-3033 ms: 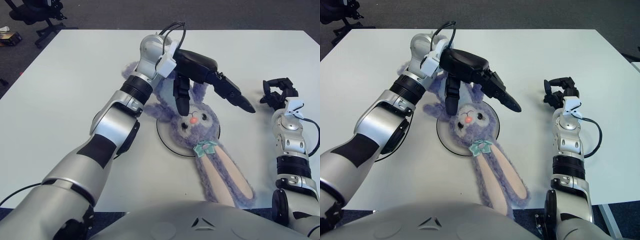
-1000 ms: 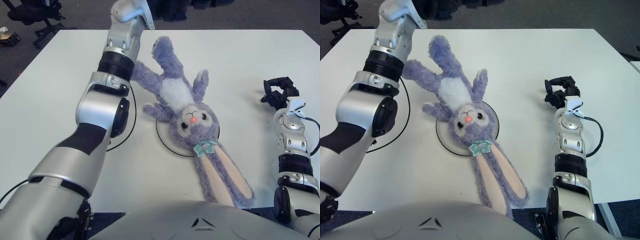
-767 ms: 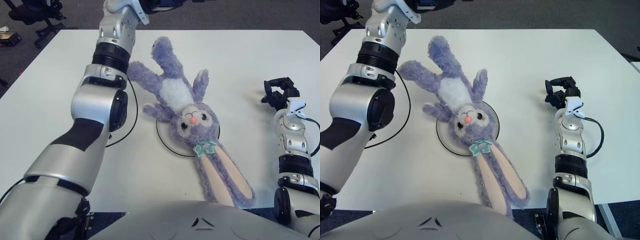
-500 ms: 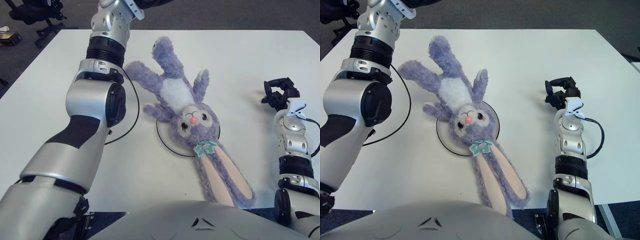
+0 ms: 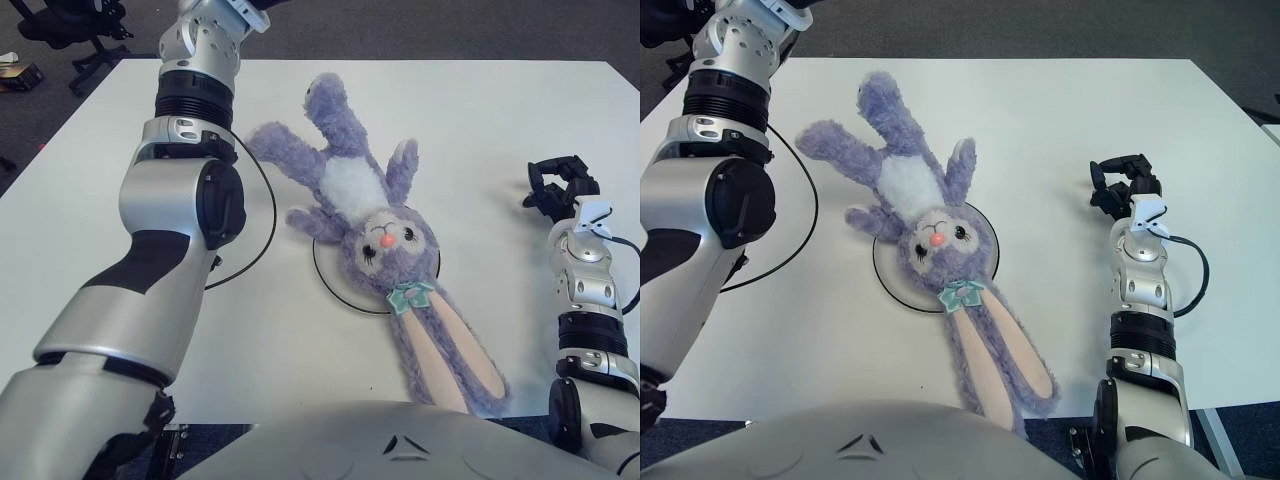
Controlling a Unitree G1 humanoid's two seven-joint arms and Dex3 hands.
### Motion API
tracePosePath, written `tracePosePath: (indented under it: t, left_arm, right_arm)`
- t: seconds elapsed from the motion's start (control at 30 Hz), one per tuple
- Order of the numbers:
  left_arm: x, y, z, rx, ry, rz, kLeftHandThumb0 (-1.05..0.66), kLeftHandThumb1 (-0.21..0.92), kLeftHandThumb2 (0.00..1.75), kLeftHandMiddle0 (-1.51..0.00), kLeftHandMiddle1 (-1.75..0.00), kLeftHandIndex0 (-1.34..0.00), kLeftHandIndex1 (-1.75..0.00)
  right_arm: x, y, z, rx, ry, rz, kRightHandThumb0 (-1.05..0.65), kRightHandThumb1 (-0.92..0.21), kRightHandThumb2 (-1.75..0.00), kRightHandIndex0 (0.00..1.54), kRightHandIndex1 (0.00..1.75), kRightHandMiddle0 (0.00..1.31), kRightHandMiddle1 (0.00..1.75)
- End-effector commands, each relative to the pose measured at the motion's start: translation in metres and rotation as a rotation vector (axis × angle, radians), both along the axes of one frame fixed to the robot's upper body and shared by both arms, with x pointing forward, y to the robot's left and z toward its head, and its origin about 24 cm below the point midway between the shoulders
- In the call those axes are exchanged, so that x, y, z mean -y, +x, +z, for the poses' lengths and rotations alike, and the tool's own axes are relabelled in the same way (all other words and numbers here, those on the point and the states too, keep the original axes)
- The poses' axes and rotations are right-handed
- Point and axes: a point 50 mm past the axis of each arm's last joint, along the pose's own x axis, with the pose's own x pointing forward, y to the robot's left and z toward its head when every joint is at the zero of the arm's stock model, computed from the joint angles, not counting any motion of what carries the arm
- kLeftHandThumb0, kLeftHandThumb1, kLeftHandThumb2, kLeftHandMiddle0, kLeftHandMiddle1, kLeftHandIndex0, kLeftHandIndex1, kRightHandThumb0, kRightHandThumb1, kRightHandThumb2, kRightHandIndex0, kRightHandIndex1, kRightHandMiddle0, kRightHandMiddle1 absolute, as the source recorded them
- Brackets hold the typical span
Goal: Put the doll into the plate.
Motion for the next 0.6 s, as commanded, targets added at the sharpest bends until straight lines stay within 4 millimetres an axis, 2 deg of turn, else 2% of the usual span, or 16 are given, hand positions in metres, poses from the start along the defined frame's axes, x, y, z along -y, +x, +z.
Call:
tracePosePath:
  t: [0.0,0.57]
  left_arm:
    - [-0.0022,-0.0002,0.001,-0.002,-0.005,0.001,-0.64,0.92,0.7,-0.72,-0.05,-0.42,-0.05]
    - [-0.0031,-0.0015,0.0007,0.001,-0.005,-0.001,-0.64,0.92,0.7,-0.72,-0.04,-0.43,-0.04]
  right_arm:
    - [-0.0027,-0.0096,-0.0258,-0.114,0.038,-0.007,-0.35,-0.92,-0.42,0.7,1.75,0.3,1.64]
    - [-0.0036,-0.0122,-0.0264,-0.114,0.038,-0.007,-0.35,-0.92,-0.42,0.7,1.75,0.3,1.64]
